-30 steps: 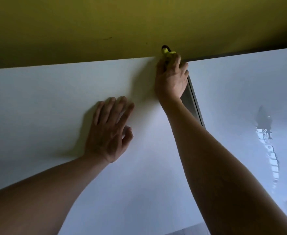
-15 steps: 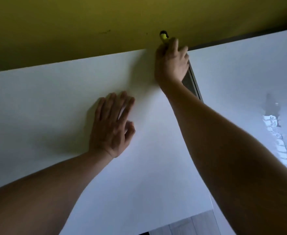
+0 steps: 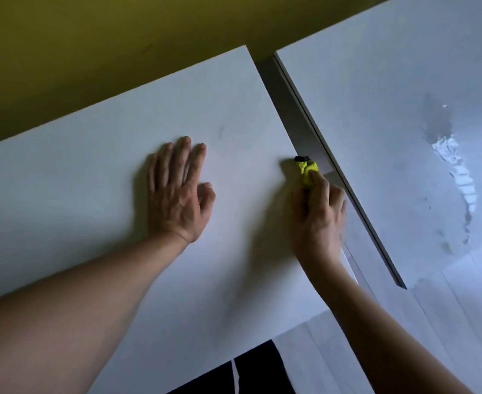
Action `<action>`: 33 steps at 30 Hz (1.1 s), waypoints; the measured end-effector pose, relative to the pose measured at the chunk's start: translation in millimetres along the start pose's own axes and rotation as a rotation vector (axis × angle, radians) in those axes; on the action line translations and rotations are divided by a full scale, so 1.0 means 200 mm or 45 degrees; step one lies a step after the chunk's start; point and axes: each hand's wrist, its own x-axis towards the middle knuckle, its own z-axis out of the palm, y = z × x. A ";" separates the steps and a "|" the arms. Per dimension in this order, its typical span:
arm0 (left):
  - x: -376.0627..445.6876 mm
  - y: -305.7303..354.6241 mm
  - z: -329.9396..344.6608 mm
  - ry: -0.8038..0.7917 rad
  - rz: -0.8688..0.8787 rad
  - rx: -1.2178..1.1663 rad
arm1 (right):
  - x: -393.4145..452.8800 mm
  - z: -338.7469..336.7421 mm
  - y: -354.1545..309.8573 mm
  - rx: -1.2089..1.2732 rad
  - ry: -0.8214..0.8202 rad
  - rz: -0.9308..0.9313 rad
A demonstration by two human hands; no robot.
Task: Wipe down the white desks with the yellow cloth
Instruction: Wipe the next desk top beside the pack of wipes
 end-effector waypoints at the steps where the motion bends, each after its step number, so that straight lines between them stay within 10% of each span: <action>1: 0.00 0.00 0.00 0.010 -0.004 0.001 | -0.01 0.00 0.00 -0.022 0.012 0.030; 11: 0.07 -0.04 0.01 0.036 0.005 0.009 | 0.55 0.26 -0.50 -0.126 0.064 -0.050; 24: 0.05 -0.03 0.02 0.014 0.004 0.025 | -0.39 -0.17 0.27 -0.114 0.092 0.259; 33: 0.05 -0.04 0.04 -0.010 0.007 0.027 | 0.12 0.12 -0.19 -0.160 0.208 0.199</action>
